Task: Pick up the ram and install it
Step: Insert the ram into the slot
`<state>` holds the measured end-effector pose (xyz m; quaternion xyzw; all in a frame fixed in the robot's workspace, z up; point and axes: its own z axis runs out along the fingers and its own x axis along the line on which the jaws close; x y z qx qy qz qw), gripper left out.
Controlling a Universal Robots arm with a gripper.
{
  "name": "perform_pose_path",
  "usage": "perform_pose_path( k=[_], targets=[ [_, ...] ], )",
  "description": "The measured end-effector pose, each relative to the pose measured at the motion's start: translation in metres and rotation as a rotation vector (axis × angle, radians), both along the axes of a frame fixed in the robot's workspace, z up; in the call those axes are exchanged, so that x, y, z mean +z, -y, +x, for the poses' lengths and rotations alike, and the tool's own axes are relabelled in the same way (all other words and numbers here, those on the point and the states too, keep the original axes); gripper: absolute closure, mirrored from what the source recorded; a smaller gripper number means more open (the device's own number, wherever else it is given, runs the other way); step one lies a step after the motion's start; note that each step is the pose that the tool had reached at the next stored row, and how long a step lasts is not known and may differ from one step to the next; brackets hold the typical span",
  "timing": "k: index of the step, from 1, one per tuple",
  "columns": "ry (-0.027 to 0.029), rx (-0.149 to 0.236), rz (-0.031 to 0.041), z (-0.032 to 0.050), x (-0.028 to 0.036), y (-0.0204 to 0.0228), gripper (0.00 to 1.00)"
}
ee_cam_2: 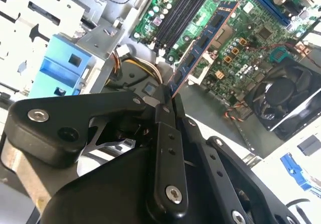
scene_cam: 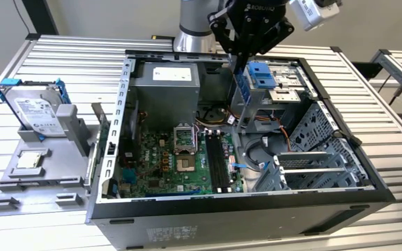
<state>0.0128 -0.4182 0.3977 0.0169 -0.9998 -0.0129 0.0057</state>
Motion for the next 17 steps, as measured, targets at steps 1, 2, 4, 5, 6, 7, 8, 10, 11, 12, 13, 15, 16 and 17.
perform_pose_path(
  k=[1, 2, 4, 5, 6, 7, 8, 10, 11, 12, 13, 15, 16, 17],
  targets=[
    [-0.0004, 0.000, 0.0000, 0.0004, -0.0004, 0.0031, 1.00],
    [-0.0010, 0.000, 0.0001, 0.0008, -0.0007, 0.0060, 1.00],
    [-0.0020, 0.000, 0.0002, 0.0017, -0.0014, 0.0114, 1.00],
    [-0.0024, 0.000, 0.0002, 0.0021, -0.0017, 0.0133, 1.00],
    [-0.0026, 0.000, 0.0001, 0.0025, -0.0019, 0.0147, 1.00],
    [-0.0027, 0.000, 0.0001, 0.0028, -0.0021, 0.0157, 1.00],
    [-0.0026, 0.000, 0.0002, 0.0030, -0.0023, 0.0164, 1.00],
    [-0.0027, 0.000, 0.0003, 0.0034, -0.0028, 0.0175, 1.00],
    [-0.0026, 0.000, 0.0004, 0.0036, -0.0030, 0.0178, 1.00],
    [-0.0026, 0.000, 0.0004, 0.0037, -0.0033, 0.0181, 1.00],
    [-0.0026, 0.000, 0.0003, 0.0038, -0.0034, 0.0183, 1.00],
    [-0.0028, 0.000, -0.0001, 0.0041, -0.0037, 0.0186, 1.00],
    [-0.0027, 0.000, -0.0002, 0.0041, -0.0038, 0.0186, 1.00],
    [-0.0027, 0.000, -0.0001, 0.0042, -0.0041, 0.0188, 1.00]
  ],
)
